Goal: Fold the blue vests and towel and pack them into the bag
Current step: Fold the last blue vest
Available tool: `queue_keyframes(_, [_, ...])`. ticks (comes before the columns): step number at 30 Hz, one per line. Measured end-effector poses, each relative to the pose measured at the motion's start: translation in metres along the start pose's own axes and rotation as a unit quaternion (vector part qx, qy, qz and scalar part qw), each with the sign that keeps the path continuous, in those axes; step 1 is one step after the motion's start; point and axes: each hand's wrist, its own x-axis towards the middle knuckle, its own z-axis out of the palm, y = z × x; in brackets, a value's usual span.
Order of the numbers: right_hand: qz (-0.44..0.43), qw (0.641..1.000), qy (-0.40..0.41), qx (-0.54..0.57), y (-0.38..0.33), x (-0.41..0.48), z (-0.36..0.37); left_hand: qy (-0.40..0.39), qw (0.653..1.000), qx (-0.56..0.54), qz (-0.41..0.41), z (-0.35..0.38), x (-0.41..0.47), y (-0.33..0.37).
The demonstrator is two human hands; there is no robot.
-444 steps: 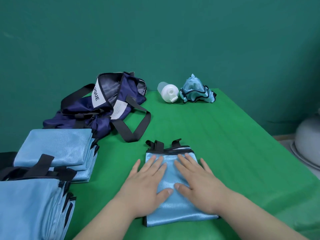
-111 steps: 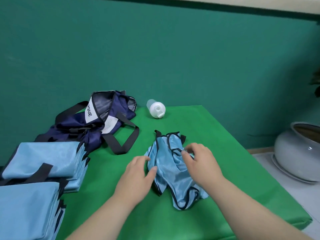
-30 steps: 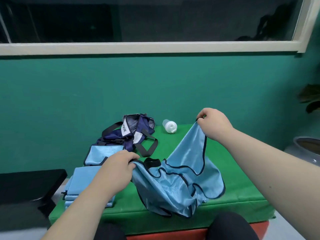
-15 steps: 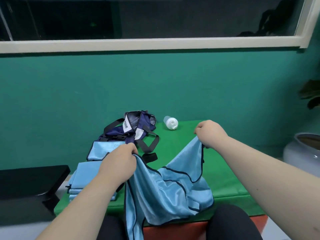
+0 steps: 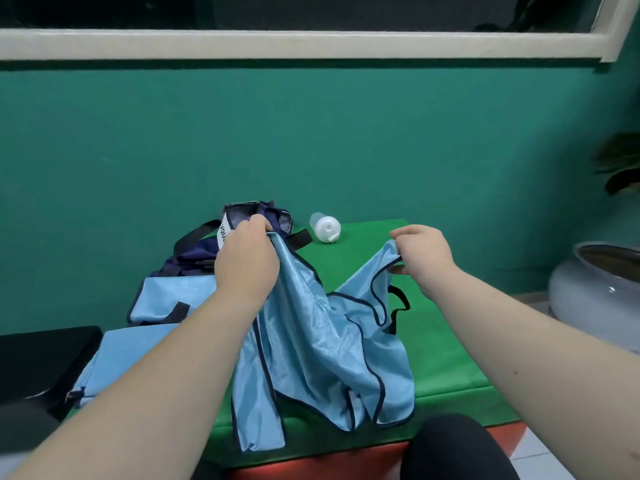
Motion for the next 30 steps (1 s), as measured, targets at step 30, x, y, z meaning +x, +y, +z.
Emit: queue_keyframes(30, [-0.176,0.947,-0.076,-0.257,-0.002,0.021,-0.022,-0.34,0.895,-0.229,0.175,0.089,-0.058,0.06])
